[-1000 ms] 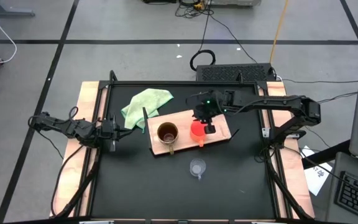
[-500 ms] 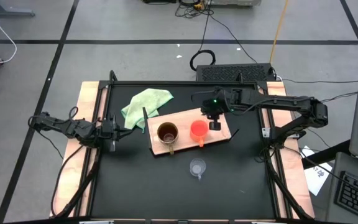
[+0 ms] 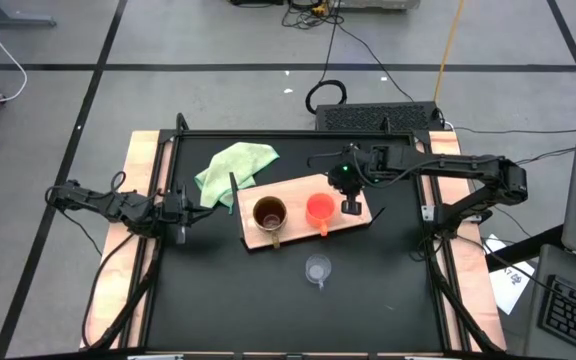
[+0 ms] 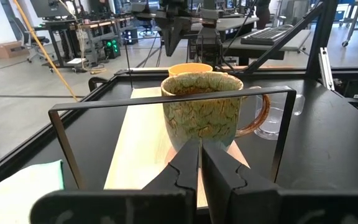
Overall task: Stack small to large cups/mugs on shelf
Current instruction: Put the orange mug on the shelf, then put the transparent mug on the shelf
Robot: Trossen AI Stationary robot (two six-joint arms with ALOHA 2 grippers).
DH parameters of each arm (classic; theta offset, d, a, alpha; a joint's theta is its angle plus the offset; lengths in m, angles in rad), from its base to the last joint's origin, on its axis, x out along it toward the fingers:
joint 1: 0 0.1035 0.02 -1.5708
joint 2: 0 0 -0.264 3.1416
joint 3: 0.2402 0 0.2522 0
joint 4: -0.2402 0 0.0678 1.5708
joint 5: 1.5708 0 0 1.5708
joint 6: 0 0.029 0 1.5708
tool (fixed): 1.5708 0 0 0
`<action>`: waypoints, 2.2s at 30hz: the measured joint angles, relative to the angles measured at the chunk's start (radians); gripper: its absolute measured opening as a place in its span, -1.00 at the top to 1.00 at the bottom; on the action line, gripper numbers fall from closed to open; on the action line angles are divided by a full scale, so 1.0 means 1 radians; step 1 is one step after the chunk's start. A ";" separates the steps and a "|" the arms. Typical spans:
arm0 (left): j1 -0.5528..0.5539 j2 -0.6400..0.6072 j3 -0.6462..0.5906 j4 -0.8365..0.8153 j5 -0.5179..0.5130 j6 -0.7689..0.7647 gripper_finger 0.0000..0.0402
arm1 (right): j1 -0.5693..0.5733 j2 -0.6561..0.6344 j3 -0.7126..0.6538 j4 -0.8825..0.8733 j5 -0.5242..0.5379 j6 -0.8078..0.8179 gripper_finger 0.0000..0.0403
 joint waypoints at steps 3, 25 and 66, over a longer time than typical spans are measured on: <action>0.000 0.000 0.000 0.000 0.003 0.000 0.89 | 0.000 0.000 -0.016 -0.007 0.001 0.028 1.00; 0.000 0.000 0.000 0.019 0.003 0.000 0.89 | 0.079 0.001 -0.098 0.058 -0.063 0.068 1.00; 0.000 0.000 0.000 0.021 0.004 -0.019 0.89 | 0.097 -0.105 -0.139 0.117 -0.044 0.107 1.00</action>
